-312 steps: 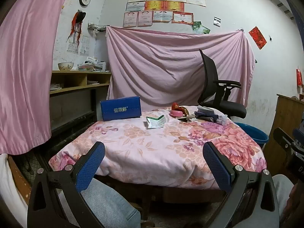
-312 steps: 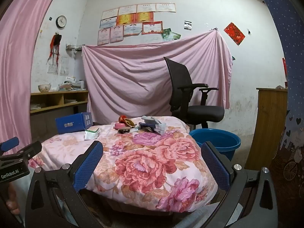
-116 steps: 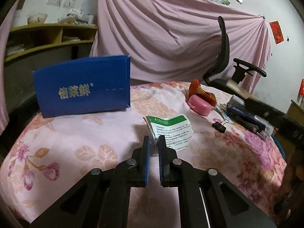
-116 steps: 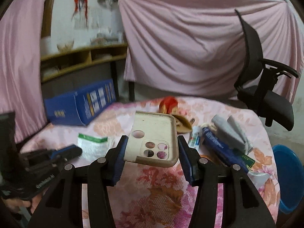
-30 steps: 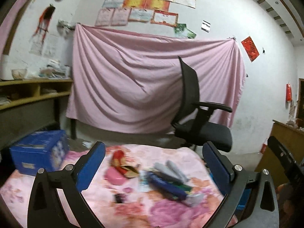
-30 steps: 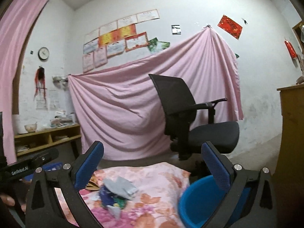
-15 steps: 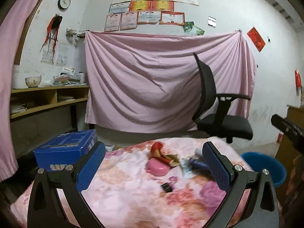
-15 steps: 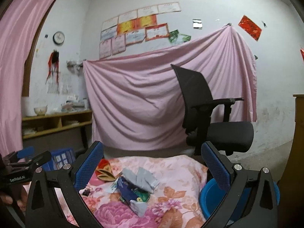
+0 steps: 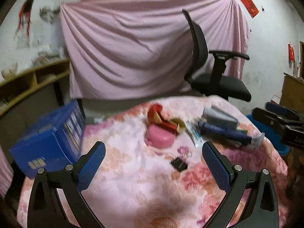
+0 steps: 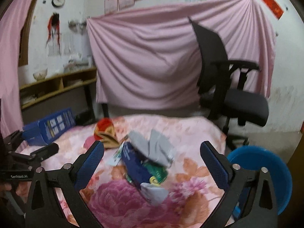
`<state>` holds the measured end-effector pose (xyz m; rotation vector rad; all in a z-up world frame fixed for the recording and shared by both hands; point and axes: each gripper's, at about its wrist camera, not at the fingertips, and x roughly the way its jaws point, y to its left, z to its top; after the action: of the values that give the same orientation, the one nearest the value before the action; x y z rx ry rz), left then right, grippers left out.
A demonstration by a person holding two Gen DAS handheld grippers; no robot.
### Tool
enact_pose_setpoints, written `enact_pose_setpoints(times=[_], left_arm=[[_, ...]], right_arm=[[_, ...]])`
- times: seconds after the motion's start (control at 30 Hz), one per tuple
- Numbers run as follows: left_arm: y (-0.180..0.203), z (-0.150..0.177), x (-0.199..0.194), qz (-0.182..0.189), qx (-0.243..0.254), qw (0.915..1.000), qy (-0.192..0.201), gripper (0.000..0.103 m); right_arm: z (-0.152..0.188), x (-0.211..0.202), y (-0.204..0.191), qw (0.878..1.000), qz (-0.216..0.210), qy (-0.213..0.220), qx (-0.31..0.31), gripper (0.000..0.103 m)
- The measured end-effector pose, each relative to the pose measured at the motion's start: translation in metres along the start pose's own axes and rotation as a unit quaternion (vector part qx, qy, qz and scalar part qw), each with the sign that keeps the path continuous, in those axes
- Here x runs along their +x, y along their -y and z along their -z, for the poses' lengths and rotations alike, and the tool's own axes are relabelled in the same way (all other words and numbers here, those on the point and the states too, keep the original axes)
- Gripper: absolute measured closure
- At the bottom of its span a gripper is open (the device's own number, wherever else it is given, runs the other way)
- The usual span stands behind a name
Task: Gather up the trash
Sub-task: 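Grasp the black binder clip with the left gripper while the right grasps the blue snack bag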
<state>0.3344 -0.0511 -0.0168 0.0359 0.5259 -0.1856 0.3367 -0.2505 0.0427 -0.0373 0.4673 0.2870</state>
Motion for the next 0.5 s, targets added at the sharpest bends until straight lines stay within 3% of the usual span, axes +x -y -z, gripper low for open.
enact_pose_setpoints(times=[0.03,0.17,0.37,0.5], left_arm=[[-0.002,0.001,0.002,0.006,-0.005,0.9999,-0.008,0.004],[-0.003,0.002,0.012,0.045,-0.02,0.9978,-0.046,0.015],[0.011,0.005,0.038,0.084,-0.004,0.9889,-0.123,0.04],[0.013,0.005,0.051,0.102,-0.012,0.983,-0.152,0.054]], right_arm=[[0.001,0.005,-0.002,1.0,-0.003,-0.014,-0.001,0.021],[0.007,0.019,-0.004,0.998,-0.014,-0.058,-0.004,0.037],[0.012,0.032,0.004,0.994,-0.033,-0.1,0.019,0.053],[0.015,0.044,0.01,0.989,-0.056,-0.132,0.036,0.061]])
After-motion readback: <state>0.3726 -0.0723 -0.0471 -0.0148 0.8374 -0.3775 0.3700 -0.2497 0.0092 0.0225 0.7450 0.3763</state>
